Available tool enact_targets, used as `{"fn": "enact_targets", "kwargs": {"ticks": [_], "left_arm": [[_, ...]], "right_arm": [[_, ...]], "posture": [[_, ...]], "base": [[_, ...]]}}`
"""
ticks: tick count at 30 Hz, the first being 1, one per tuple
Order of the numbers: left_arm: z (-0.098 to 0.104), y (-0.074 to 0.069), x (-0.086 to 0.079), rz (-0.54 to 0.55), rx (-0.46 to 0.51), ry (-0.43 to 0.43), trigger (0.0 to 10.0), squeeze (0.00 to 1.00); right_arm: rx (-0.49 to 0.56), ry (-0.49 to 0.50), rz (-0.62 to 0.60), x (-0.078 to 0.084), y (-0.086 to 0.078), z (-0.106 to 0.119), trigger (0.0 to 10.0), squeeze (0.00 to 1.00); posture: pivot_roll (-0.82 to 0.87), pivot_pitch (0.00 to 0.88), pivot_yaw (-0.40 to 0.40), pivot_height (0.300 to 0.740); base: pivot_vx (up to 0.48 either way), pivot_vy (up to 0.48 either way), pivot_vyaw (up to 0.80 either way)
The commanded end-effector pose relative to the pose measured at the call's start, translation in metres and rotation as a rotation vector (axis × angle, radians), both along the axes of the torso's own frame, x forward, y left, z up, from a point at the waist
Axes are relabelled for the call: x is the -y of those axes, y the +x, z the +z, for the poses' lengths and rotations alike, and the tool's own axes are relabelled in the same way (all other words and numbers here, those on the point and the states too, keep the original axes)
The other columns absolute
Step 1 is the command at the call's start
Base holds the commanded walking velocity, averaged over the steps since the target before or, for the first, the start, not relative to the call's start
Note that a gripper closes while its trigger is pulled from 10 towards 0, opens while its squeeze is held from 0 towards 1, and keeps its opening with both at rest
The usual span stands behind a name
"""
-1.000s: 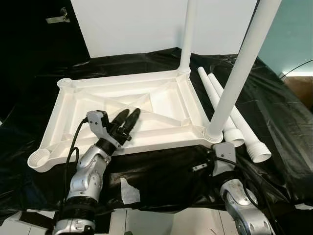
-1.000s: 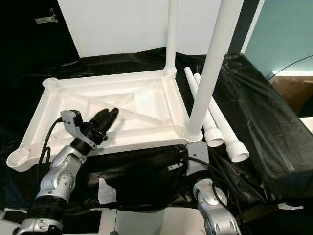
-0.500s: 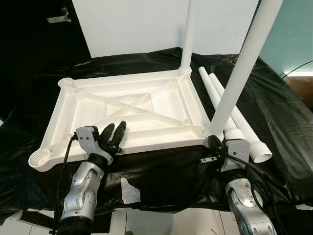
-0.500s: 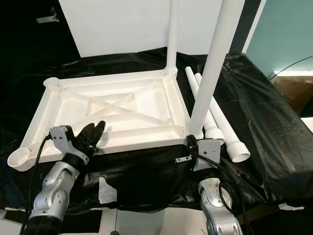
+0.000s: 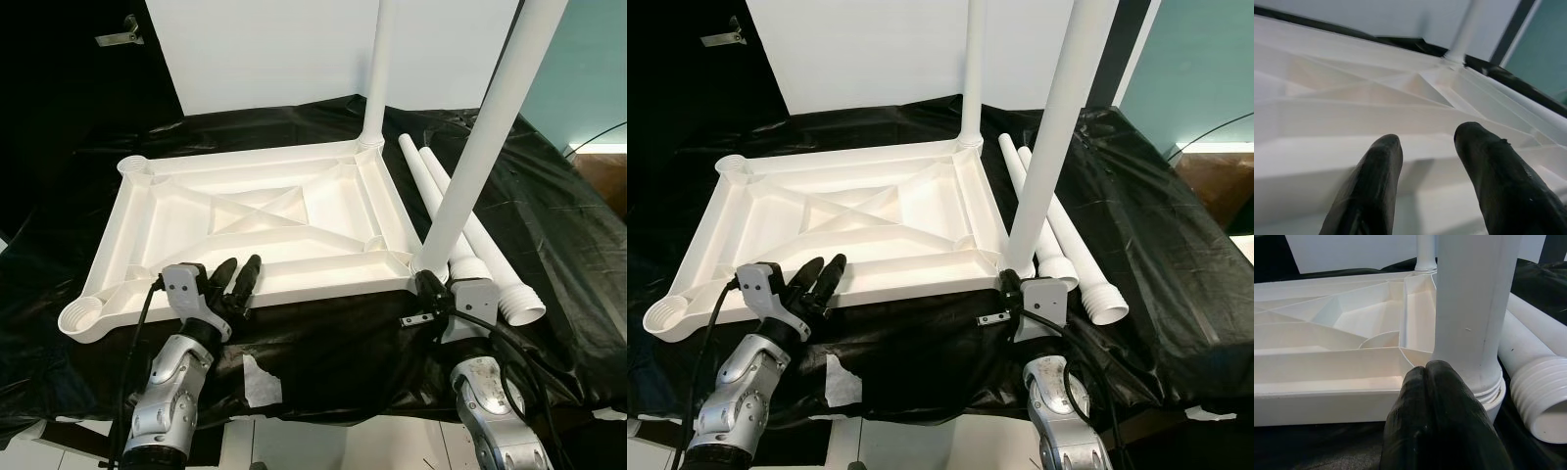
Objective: Building children table
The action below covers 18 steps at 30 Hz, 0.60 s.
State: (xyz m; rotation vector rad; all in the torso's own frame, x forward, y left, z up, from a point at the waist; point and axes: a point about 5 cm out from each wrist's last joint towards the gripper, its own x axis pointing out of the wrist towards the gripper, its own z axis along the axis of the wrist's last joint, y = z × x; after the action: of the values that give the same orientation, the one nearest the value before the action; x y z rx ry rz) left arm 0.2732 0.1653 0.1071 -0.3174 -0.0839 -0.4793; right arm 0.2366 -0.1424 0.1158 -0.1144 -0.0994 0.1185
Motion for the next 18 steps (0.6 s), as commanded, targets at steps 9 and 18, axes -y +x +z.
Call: {"fn": "enact_targets", "kwargs": {"ticks": [9,18], "left_arm": [[-0.007,-0.021,0.006,-0.458,-0.057,0.104,10.0,0.00],[-0.007,-0.033,0.004,-0.651,-0.073,0.218,10.0,0.00]], "right_arm": [[-0.006,-0.013,0.008,0.000,0.005,-0.003,10.0,0.00],[-0.007,-0.015,0.011,-0.001,0.009,-0.003,10.0,0.00]], "posture": [[-0.08,0.015,0.020,0.740],[-0.07,0.006,0.018,0.740]], "base": [[0.000,0.000,0.00],[0.000,0.000,0.00]]}}
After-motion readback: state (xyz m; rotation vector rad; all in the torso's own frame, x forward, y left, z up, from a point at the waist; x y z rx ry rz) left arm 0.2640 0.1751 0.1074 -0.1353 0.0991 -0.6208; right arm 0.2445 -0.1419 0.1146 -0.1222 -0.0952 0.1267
